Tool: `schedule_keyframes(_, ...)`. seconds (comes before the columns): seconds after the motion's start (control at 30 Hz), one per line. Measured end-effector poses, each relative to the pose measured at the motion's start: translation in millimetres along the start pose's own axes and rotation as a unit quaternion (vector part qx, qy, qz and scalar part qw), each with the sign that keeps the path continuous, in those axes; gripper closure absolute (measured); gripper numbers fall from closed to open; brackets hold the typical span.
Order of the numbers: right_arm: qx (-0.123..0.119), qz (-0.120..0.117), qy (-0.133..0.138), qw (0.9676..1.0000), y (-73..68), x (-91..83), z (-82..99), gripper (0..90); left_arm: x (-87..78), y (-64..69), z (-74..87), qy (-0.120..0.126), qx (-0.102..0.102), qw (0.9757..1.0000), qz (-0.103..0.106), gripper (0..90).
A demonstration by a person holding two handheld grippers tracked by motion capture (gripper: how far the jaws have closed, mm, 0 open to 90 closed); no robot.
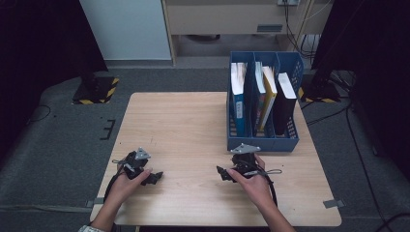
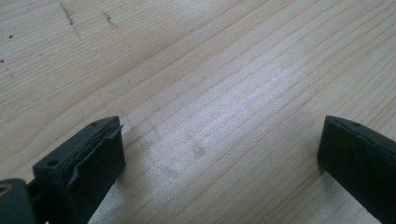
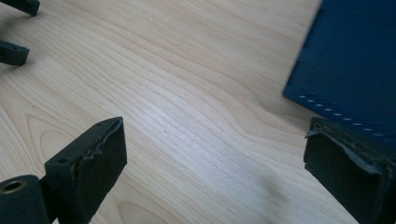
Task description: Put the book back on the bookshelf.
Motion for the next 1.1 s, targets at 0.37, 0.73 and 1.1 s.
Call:
schedule_keyframes(0.37, -0.005, 0.009, -0.033, 0.9994, -14.3, 33.1, 8.5, 7.9, 0.0, 0.1, -0.1, -0.001, 0.001, 1.0, 0.001, 0.0)
schedule_keyframes(0.73, 0.0, 0.025, -0.044, 0.9987, -12.1, 45.6, 15.2, 8.2, 0.0, 0.3, -0.1, -0.001, 0.002, 1.0, 0.002, 0.0)
schedule_keyframes(1.1, -0.027, 0.052, -0.034, 0.9977, -12.3, 51.9, 21.5, 5.5, 0.0, 0.5, -0.1, -0.001, 0.002, 1.0, 0.002, 0.0)
Point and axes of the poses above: each handheld gripper's, and its own axes: x roughly forward along the jaws, z roughly out of its underside, y roughly to its right, the point moved 7 cm from there along x, roughly forward along the jaws, and after that the axes turned 11 degrees about y, right-handed, at the moved point
